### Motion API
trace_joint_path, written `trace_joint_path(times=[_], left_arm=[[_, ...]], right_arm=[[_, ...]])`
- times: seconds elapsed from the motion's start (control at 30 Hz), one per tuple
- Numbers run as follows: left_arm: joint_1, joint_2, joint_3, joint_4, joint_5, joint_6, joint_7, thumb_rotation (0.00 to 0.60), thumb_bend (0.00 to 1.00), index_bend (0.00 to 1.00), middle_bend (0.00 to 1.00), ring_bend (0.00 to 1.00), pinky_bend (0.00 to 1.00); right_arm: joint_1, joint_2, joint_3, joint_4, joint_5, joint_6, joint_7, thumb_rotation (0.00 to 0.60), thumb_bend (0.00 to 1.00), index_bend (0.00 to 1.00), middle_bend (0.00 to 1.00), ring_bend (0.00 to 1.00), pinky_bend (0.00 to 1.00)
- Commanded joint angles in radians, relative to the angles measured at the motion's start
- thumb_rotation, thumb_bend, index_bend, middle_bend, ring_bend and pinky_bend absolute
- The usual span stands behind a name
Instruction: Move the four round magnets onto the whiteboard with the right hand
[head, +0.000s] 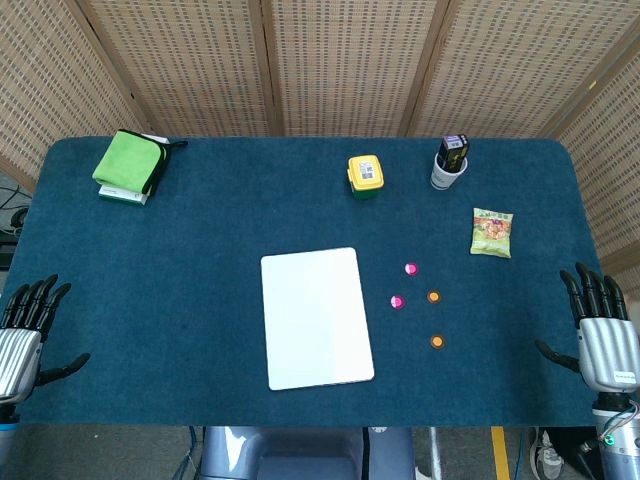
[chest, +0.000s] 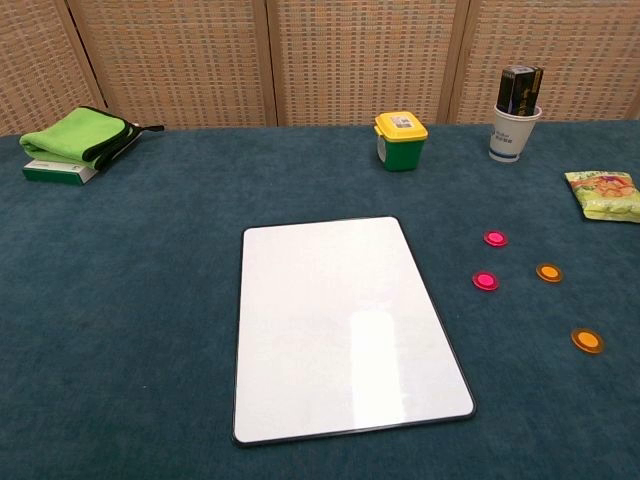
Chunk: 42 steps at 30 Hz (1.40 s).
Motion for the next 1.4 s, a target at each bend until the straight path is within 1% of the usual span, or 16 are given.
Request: trace_joint_path(times=[0.03,0.23,0.3,0.4,0.43,0.5,0.6,0.63,0.67,0.77,0.9,0.97,1.03,1.23,1.4], left_arm=[[0.001,0.0,0.0,0.001,0.002,0.003,-0.003,0.6,0.0,0.0,0.0,0.0,0.0],[0.002,-0.002,0.0,0.003,0.005,0.006,0.0,0.6,0.0,0.0,0.0,0.0,0.0],[0.002,-0.004,-0.001,0.005,0.006,0.008,0.001,0.6,0.0,0.0,0.0,0.0,0.0],[-0.001,-0.004,-0.002,0.007,0.005,0.003,-0.002,0.6,0.0,0.0,0.0,0.0,0.0],[-0.002,-0.005,-0.003,0.007,0.003,0.0,-0.002,0.6,0.0,0.0,0.0,0.0,0.0],[-0.004,-0.006,-0.004,0.005,0.0,-0.003,0.0,0.6,0.0,0.0,0.0,0.0,0.0],[-0.006,-0.006,-0.004,0.002,-0.002,-0.009,0.005,0.6,0.0,0.0,0.0,0.0,0.0],[-0.006,-0.006,-0.004,0.002,-0.001,-0.008,0.005,0.6,0.0,0.0,0.0,0.0,0.0],[-0.006,-0.007,-0.004,0.003,-0.001,-0.007,0.004,0.6,0.0,0.0,0.0,0.0,0.0],[-0.007,-0.01,-0.006,0.008,0.002,-0.003,0.001,0.6,0.0,0.0,0.0,0.0,0.0],[-0.007,-0.018,-0.011,0.023,0.009,0.009,0.023,0.6,0.0,0.0,0.0,0.0,0.0],[-0.009,-0.024,-0.013,0.027,0.008,0.008,0.027,0.6,0.0,0.0,0.0,0.0,0.0],[-0.013,-0.024,-0.013,0.027,0.003,-0.001,0.023,0.6,0.0,0.0,0.0,0.0,0.0],[-0.02,-0.017,-0.012,0.015,-0.007,-0.023,0.015,0.6,0.0,0.0,0.0,0.0,0.0],[-0.021,-0.013,-0.011,0.009,-0.013,-0.029,0.013,0.6,0.0,0.0,0.0,0.0,0.0]], right_arm=[[0.001,0.001,-0.002,-0.001,0.0,-0.003,-0.001,0.6,0.0,0.0,0.0,0.0,0.0],[0.008,-0.001,-0.009,-0.005,-0.009,-0.018,-0.009,0.6,0.0,0.0,0.0,0.0,0.0],[0.027,-0.003,-0.01,-0.008,-0.015,-0.046,-0.026,0.6,0.04,0.0,0.0,0.0,0.0],[0.068,0.0,0.002,-0.018,-0.013,-0.098,-0.07,0.6,0.11,0.0,0.0,0.0,0.0],[0.094,0.005,0.011,-0.028,-0.014,-0.129,-0.08,0.6,0.11,0.01,0.0,0.0,0.0],[0.136,0.012,0.028,-0.046,-0.01,-0.18,-0.091,0.6,0.12,0.06,0.0,0.0,0.0],[0.215,0.006,0.072,-0.07,0.017,-0.265,-0.09,0.6,0.13,0.14,0.0,0.0,0.0],[0.245,-0.014,0.093,-0.062,0.031,-0.283,-0.118,0.6,0.14,0.16,0.0,0.0,0.0],[0.277,-0.044,0.112,-0.042,0.037,-0.296,-0.149,0.6,0.18,0.19,0.0,0.0,0.0],[0.35,-0.111,0.141,-0.002,0.071,-0.363,-0.172,0.6,0.3,0.29,0.0,0.0,0.0],[0.433,-0.171,0.165,0.033,0.153,-0.486,-0.163,0.6,0.39,0.33,0.0,0.0,0.0],[0.495,-0.217,0.176,0.083,0.208,-0.57,-0.191,0.6,0.4,0.33,0.0,0.0,0.0],[0.539,-0.261,0.181,0.14,0.247,-0.616,-0.224,0.6,0.4,0.33,0.0,0.0,0.0],[0.623,-0.364,0.179,0.278,0.354,-0.715,-0.278,0.6,0.4,0.33,0.0,0.0,0.0],[0.654,-0.41,0.174,0.35,0.414,-0.76,-0.282,0.6,0.4,0.33,0.0,0.0,0.0]])
